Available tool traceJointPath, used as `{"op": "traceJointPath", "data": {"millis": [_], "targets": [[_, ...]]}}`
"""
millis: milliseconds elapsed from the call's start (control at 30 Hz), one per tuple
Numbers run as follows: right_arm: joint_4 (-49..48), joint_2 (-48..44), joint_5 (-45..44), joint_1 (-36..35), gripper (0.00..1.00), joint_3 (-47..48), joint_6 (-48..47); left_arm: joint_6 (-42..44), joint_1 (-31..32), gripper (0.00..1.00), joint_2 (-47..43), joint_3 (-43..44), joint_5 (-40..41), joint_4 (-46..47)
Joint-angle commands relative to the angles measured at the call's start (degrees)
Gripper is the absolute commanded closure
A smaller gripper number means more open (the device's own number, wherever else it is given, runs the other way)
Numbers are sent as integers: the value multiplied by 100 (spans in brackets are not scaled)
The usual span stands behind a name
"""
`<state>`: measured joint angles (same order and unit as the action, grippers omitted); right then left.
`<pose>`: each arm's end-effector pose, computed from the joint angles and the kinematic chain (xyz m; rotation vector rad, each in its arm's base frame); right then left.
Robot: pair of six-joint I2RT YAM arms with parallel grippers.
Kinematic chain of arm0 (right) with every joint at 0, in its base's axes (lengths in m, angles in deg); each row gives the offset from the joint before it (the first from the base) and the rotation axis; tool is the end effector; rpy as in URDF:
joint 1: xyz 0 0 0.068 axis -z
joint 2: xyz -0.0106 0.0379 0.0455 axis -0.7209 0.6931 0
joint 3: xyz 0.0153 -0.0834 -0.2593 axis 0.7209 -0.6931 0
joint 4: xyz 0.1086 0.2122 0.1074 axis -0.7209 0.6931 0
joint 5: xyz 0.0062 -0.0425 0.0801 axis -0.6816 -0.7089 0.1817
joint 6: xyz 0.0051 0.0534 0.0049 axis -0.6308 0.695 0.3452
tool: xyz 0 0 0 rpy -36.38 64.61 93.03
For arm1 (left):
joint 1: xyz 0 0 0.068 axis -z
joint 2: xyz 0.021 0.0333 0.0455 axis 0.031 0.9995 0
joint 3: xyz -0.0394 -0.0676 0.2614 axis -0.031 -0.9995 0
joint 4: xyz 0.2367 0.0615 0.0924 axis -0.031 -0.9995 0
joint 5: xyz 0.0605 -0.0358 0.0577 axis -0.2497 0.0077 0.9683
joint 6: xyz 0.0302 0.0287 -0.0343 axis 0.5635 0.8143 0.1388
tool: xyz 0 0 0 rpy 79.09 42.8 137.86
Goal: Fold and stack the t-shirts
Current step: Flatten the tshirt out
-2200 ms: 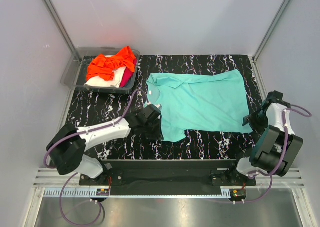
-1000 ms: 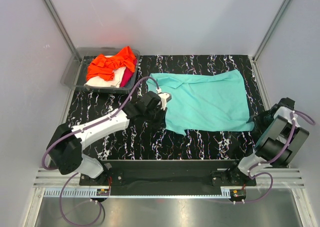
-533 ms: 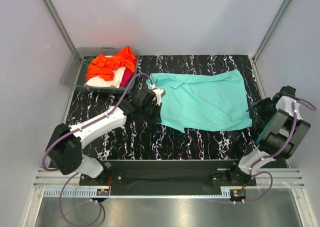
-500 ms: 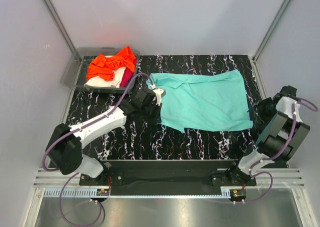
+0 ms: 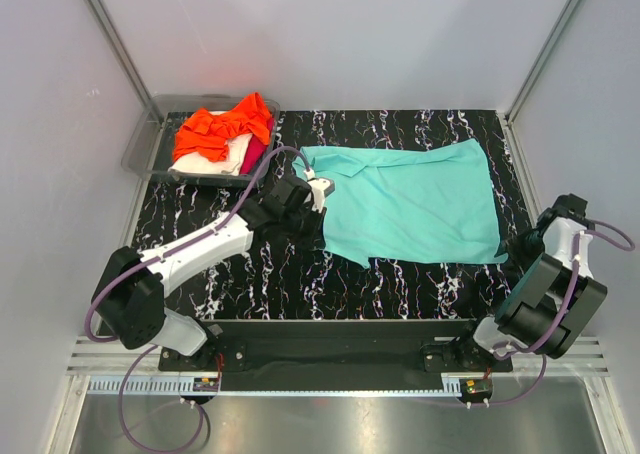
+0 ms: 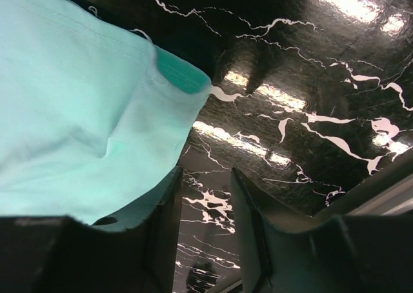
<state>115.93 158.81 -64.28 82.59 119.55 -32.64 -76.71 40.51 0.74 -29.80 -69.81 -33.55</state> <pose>0.1983 -0.1426 0.2059 1.5773 2.4157 0.1111 0.2204 -0.2117 0.2529 0.6470 2.4687 -0.7324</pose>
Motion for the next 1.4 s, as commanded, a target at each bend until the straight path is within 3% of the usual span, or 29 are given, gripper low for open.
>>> {"op": "traceJointPath", "data": {"millis": [0, 400, 900, 1133, 1367], "targets": [[-124, 45, 19, 9, 56, -72, 72, 132, -27, 100, 34, 92, -226, 307], [-1012, 608, 151, 9, 46, -292, 90, 88, -106, 100, 16, 75, -305, 316], [-1540, 1188, 186, 9, 46, -301, 169, 9, -132, 100, -89, 22, -270, 299], [-1523, 1443, 98, 9, 40, -222, 116, 35, -159, 100, -238, 30, -112, 255], [-1549, 1592, -95, 1, 50, -178, 283, 9, -203, 100, -458, -31, 46, 246]]}}
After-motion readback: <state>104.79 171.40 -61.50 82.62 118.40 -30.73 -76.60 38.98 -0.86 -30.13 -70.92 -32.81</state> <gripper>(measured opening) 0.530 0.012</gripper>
